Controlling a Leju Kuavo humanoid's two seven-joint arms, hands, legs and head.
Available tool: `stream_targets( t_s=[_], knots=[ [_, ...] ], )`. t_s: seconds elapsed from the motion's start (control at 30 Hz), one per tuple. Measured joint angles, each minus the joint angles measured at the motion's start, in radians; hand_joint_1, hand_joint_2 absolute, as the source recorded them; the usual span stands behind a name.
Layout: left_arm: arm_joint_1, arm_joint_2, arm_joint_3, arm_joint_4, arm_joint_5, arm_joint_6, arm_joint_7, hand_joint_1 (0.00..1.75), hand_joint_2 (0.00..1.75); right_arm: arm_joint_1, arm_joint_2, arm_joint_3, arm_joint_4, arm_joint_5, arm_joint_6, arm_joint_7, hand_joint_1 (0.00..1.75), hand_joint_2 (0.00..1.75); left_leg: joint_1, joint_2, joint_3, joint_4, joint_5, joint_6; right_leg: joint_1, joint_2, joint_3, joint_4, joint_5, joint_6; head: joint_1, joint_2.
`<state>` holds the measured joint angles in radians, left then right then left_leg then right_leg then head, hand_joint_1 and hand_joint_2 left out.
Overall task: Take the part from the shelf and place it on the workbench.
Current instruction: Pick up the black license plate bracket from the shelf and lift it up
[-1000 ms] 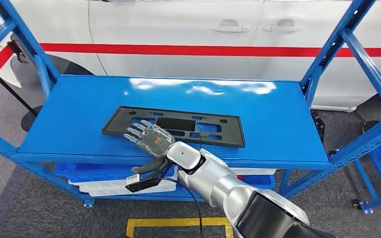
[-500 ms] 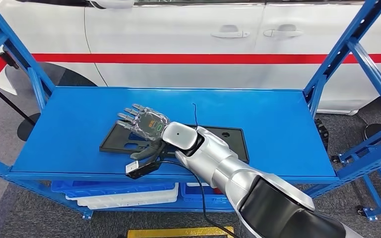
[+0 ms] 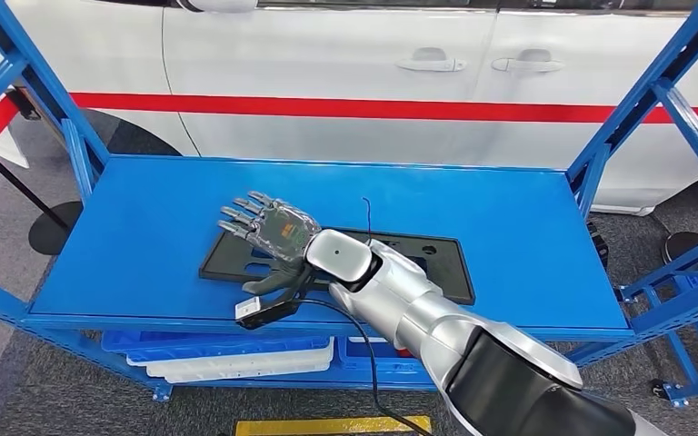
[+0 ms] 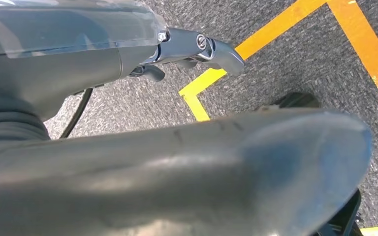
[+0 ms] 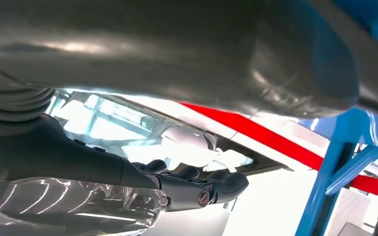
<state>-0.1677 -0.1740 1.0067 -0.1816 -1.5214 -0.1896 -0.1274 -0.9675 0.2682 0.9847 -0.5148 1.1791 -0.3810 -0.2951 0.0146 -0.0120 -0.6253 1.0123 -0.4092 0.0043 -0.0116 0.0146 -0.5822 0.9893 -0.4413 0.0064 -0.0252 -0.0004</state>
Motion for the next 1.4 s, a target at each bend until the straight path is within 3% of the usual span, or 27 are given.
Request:
stream_targets(
  t_s=[0.07,0.2,0.47,0.77,1.4],
  knots=[
    [-0.001,0.000,0.000,0.000,0.002,0.000,0.001,0.00,0.00,0.016,-0.007,0.003,0.004,-0.001,-0.018,0.004,0.00,0.00,-0.001,0.000,0.000,0.000,0.000,0.000,-0.002,0.000,0.000,-0.001,0.000,0.011,0.000,0.000],
    [-0.002,0.001,0.000,0.000,0.008,0.002,0.001,0.00,0.00,0.040,-0.019,0.009,0.015,0.001,-0.051,0.015,0.00,0.00,-0.001,0.001,0.002,0.000,0.000,0.000,-0.002,0.000,0.000,0.001,-0.001,0.014,0.000,0.000],
    [-0.002,0.002,-0.001,0.000,0.009,0.004,0.000,0.00,0.00,0.061,-0.034,0.015,0.032,-0.015,-0.063,0.018,0.00,0.00,-0.001,0.001,0.004,0.000,0.000,0.000,-0.001,0.000,0.000,0.005,-0.002,0.014,0.000,0.000],
    [0.000,0.002,0.000,0.000,0.017,0.006,-0.001,0.00,0.00,0.105,-0.064,0.014,0.071,-0.013,-0.146,0.046,0.00,0.00,0.000,0.001,0.005,0.000,0.000,-0.001,-0.001,0.000,0.001,0.005,-0.003,0.013,0.000,0.000],
    [-0.001,0.002,0.002,0.000,0.028,0.011,0.008,0.00,0.00,0.185,-0.035,-0.074,0.092,0.007,-0.198,0.075,0.00,0.00,0.000,0.001,0.006,-0.001,0.000,-0.001,-0.001,0.000,0.002,0.005,-0.003,0.013,0.000,0.000]
  ],
)
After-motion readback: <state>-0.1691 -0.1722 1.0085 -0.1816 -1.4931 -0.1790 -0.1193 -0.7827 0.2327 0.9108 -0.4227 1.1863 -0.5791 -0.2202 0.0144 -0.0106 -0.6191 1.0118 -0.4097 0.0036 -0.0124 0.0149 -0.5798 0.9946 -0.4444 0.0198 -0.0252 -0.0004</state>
